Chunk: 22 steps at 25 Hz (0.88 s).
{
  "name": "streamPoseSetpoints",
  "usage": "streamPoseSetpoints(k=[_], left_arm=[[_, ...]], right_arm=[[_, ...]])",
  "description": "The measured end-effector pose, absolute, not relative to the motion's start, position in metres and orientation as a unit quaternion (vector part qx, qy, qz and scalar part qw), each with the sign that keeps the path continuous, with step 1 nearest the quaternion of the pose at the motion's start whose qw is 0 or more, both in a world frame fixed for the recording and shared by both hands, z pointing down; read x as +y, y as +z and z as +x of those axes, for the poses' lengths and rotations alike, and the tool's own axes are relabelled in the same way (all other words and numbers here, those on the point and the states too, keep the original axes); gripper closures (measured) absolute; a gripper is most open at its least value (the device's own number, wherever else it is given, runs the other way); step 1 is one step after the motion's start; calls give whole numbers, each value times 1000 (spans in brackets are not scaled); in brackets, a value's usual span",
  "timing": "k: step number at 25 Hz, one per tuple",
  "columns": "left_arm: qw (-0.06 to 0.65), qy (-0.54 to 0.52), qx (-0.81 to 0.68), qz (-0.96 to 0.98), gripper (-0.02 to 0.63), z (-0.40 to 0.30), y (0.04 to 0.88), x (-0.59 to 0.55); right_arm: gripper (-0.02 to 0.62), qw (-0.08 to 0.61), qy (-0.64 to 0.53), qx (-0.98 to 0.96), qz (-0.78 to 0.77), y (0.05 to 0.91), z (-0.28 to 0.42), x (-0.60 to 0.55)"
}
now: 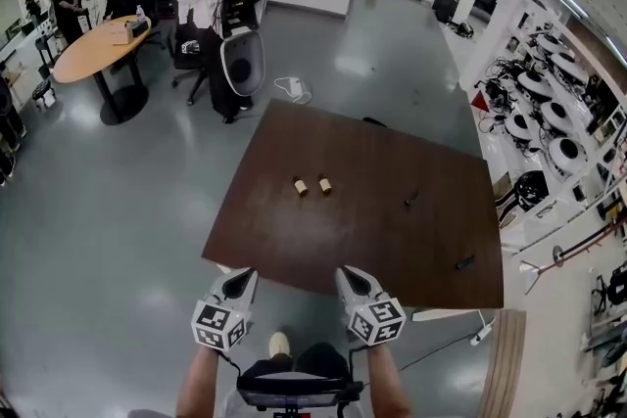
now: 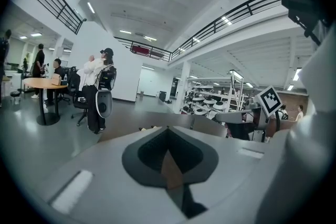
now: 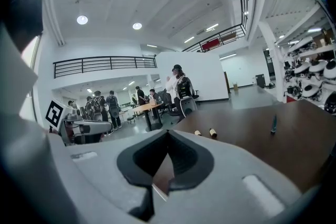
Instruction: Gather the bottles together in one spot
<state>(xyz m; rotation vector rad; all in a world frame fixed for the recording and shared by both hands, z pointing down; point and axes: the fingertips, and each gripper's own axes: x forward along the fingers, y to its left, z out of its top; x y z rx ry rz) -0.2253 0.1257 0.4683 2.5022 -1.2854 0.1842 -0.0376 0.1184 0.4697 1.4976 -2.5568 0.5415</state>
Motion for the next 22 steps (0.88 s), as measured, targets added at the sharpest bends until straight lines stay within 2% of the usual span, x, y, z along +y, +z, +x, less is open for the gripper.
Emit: streamPoseSetpoints(k=[22], left_arm=[[166,60,-492,853,604,-226,483,18]], right_arm=[[594,96,183,-865,456,493,-34,-8]])
